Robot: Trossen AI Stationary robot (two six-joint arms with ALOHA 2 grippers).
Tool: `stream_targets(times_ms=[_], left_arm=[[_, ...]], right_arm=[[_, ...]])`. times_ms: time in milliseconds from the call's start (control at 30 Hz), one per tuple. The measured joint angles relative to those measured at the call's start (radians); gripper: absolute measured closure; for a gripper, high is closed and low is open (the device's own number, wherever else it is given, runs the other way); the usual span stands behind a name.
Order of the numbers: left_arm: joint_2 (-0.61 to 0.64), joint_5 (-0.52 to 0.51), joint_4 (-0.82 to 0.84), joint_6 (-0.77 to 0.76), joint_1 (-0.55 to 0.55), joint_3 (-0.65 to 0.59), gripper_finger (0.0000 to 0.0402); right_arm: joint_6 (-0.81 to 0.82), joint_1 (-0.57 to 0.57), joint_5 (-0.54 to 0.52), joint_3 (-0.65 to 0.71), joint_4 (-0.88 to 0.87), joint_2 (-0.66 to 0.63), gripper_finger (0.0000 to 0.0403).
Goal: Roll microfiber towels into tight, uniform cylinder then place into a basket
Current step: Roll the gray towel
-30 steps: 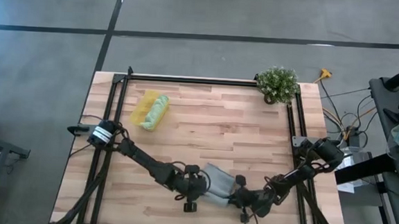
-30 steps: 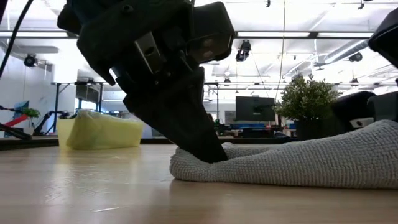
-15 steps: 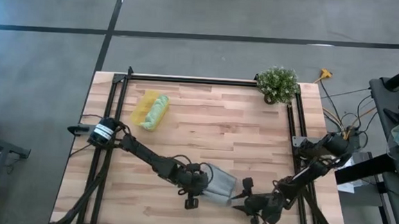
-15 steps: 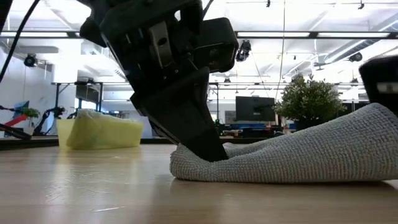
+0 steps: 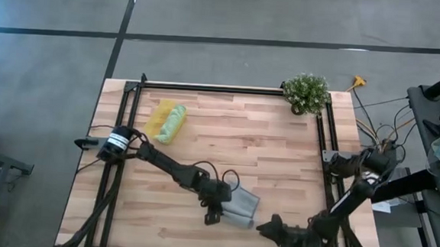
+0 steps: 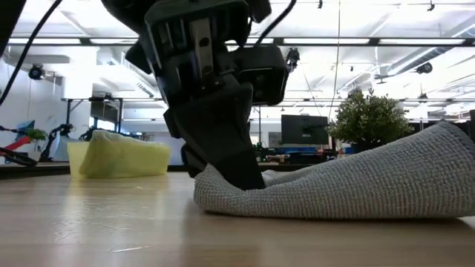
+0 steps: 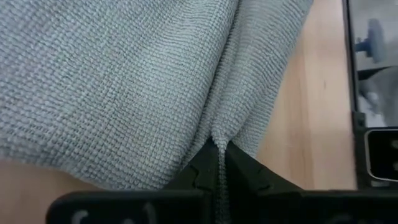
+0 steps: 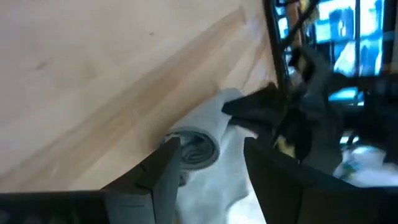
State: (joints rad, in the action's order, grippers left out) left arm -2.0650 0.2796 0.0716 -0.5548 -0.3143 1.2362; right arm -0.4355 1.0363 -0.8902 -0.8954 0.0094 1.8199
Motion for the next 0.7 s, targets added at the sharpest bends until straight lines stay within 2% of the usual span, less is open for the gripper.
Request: stream_targets(times_ms=[167,367,700], left_arm=[[-0.001,0.083,-0.006,-0.013,0.026,-0.001,0.04],[-0.003,0.157,-0.01,-0.017,0.044,-0.002,0.04],[-0.004,0.207,-0.035,-0.064,0.059,-0.005,0.04]], right_arm=[[-0.176,-0.008,-0.039,-0.142,-0.192,0.101,0.0229],[-0.303,-0.031,-0.054,-0.29,-0.445,0.222,0.0229],[-0.473,-0.058,-0.054,-0.455,-0.484,0.334,0.0229]])
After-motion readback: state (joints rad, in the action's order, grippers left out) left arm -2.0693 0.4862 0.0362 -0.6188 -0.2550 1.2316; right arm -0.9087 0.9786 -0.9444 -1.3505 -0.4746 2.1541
